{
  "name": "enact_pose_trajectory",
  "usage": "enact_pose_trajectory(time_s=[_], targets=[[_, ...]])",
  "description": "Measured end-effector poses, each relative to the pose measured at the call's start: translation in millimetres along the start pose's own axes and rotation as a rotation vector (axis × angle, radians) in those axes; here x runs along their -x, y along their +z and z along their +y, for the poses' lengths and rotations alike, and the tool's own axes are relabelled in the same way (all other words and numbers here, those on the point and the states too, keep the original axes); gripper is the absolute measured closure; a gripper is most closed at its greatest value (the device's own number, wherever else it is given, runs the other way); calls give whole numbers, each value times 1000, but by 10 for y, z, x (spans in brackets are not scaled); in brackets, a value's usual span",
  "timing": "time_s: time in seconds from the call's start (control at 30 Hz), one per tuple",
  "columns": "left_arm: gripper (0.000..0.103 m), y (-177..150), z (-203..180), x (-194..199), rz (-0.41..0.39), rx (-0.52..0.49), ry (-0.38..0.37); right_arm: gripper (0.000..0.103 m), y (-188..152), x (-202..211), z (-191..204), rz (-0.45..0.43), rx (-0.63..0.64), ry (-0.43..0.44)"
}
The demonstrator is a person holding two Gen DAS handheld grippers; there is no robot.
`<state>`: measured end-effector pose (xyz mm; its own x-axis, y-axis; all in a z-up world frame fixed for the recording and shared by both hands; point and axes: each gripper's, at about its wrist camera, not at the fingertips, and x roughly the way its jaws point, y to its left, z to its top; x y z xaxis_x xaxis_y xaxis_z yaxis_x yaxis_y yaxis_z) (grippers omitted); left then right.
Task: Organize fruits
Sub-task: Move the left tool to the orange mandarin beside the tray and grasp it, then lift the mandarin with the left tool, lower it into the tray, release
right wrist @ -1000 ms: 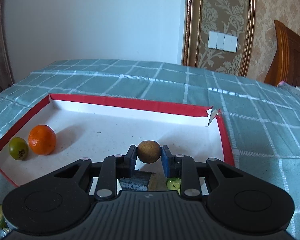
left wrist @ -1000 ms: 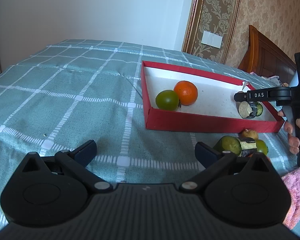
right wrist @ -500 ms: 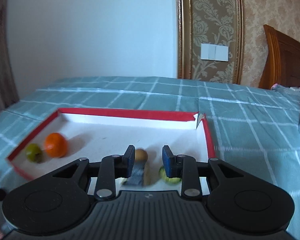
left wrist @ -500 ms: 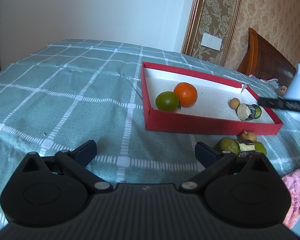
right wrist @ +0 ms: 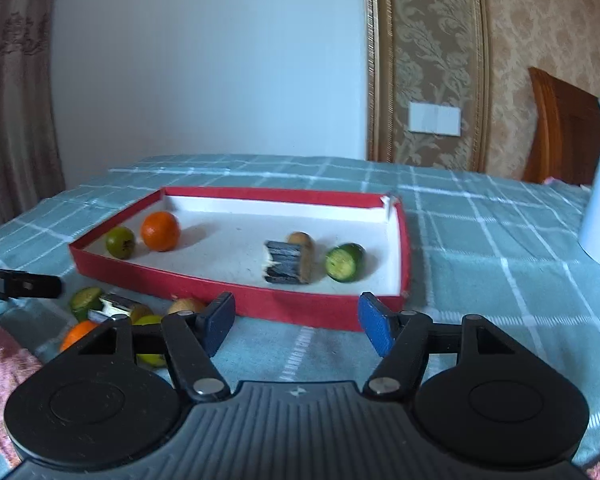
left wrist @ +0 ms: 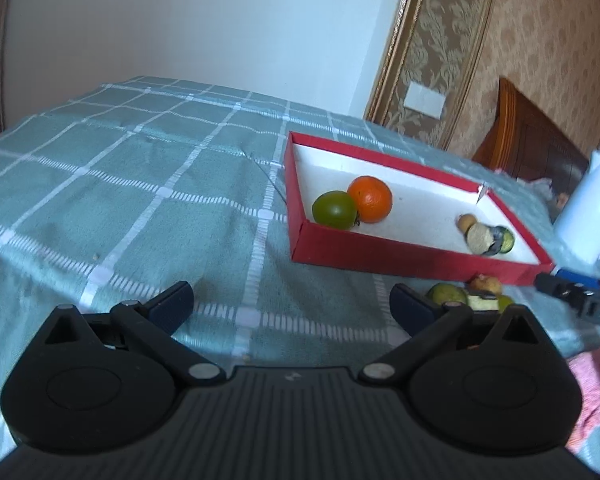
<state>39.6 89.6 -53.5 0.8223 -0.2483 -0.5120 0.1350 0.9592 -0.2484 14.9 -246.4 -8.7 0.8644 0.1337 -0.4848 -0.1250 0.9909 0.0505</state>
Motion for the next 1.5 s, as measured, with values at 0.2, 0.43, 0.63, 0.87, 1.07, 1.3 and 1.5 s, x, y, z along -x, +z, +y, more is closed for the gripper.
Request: enact_pose_trajectory(time_s=[0.2,0.43,0.63,0.87,1.07,1.3,1.5], targets=[[0,-99,-344,313,-49,-40,-51,34,-18,-63,-174,49,-100,-28],[0,-173,-877,319,-25,-131,-111,34,-31,-48,-196,41,-106,-36],[0,-254,-993,217,-3,-126,-115,34,-28,-42,-188,37,-106,-42],[12,-324,-1118,172,6,-178,-104,27,-24,-44,-181,39,-104,-54],[21,-366,-1210,104,27,-188,-108,25,-19,-51,-204,42,-115,-65],[47,-410,-1309,32,51,-233,-114,25,-23,-59,-213,51,-122,-69],[62,-403,-1269,45,35,-235,-108,18,-23,-94,-226,81,-131,-61]])
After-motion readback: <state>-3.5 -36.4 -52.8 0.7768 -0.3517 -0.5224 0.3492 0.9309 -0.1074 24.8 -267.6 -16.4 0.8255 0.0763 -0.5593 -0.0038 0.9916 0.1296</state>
